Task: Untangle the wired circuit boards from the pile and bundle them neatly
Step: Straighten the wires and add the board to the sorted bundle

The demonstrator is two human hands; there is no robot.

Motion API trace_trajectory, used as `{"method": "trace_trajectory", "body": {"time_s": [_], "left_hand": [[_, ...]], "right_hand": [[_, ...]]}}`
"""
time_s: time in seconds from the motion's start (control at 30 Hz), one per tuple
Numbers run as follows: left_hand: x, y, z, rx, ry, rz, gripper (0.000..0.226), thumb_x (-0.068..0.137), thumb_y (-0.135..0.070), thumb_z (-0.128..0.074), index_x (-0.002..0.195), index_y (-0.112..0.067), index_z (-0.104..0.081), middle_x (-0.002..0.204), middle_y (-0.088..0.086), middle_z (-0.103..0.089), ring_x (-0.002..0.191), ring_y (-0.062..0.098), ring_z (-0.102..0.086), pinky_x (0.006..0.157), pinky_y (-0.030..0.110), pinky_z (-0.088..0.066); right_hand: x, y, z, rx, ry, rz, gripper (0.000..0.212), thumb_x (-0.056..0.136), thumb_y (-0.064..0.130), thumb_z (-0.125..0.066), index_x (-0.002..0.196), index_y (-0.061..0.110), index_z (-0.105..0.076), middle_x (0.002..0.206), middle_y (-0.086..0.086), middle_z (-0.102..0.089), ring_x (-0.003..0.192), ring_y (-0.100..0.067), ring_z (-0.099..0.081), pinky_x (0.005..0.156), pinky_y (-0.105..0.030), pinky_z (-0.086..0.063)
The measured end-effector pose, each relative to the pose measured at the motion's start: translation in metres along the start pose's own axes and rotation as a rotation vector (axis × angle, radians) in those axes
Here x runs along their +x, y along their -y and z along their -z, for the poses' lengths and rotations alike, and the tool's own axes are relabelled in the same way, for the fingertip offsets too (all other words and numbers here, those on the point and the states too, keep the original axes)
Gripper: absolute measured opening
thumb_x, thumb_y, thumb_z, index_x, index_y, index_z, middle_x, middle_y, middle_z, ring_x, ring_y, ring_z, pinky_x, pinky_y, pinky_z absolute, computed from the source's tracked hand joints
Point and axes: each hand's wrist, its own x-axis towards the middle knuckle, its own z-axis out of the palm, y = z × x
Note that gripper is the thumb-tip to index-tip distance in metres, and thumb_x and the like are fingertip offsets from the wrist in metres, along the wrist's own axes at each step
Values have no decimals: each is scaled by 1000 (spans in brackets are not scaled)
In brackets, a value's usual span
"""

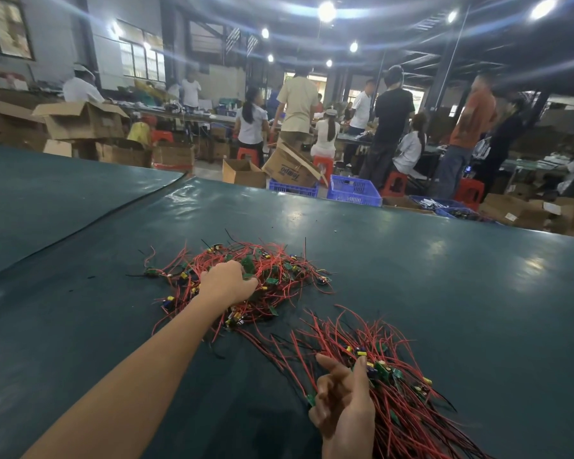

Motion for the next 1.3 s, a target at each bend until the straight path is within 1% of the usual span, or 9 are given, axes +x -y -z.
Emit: {"method": "trace_trajectory", "body": {"time_s": [0.1,0.23,0.33,0.4,0.57,0.83,0.97,1.17,1.3], "left_hand": [[-2,-1,7,-12,-20,-29,26,91,-37,-53,91,-15,-68,86,1,-69,88,23,-61,96,43,-40],[-17,-5,13,-70,-254,-130,27,94,-36,-52,108,-15,-63,100,-1,-67,95,20,-60,97,42,-39],[-44,-9,16,-313,-497,-269,23,93,-31,-58,107,-14,-63,94,-3,-63,82,13,-58,83,36,-47],[-69,-12,9,-463,-565,-415,20,91,-23,-62,107,-12,-63,91,-6,-60,67,5,-54,68,26,-49],[-119,-8,-23,-553,-425,-674,23,91,-21,-62,113,-14,-61,95,-9,-57,57,3,-53,55,25,-51],[-158,8,-48,-709,-321,-692,20,91,-23,-61,111,-24,-62,100,-11,-56,62,4,-57,55,29,-52],[-162,5,-45,-717,-265,-705,22,88,-16,-64,110,-20,-66,100,-12,-56,65,4,-58,55,31,-53],[-165,3,-43,-736,-237,-744,21,87,-25,-63,109,-28,-63,98,-14,-58,68,5,-60,56,29,-54],[-165,2,-43,-847,-289,-644,18,82,-25,-70,88,-24,-53,82,-11,-55,55,10,-53,46,34,-47]], "right_hand": [[-1,-2,-1,-14,-4,6,68,75,61,-45,85,-2,-72,47,-6,-45,30,-13,-32,32,-19,-27],[-2,-2,-2,-16,-3,4,68,75,60,-46,84,-2,-72,47,-6,-45,30,-13,-32,32,-20,-26],[-2,-3,-1,-2,2,6,67,74,59,-46,84,-2,-72,47,-6,-44,29,-12,-30,32,-19,-26],[-2,-4,-1,-1,6,15,65,74,59,-48,83,-1,-73,47,-6,-45,28,-12,-30,31,-18,-26],[-3,-6,-1,-87,12,27,46,82,47,-55,86,4,-74,48,-6,-47,29,-12,-29,32,-17,-26],[-9,-13,-5,-306,19,92,8,88,19,-67,91,18,-75,49,-4,-51,35,-11,-38,34,-22,-32],[-12,-17,-8,-384,31,183,11,88,16,-66,88,23,-75,51,-5,-52,45,-14,-44,44,-22,-38],[-10,-16,-3,-413,23,219,15,90,19,-62,85,19,-76,49,3,-57,50,-13,-48,52,-25,-40],[-11,-14,-2,-370,6,266,18,91,18,-61,85,19,-78,46,2,-50,39,-9,-39,39,-22,-35]]}}
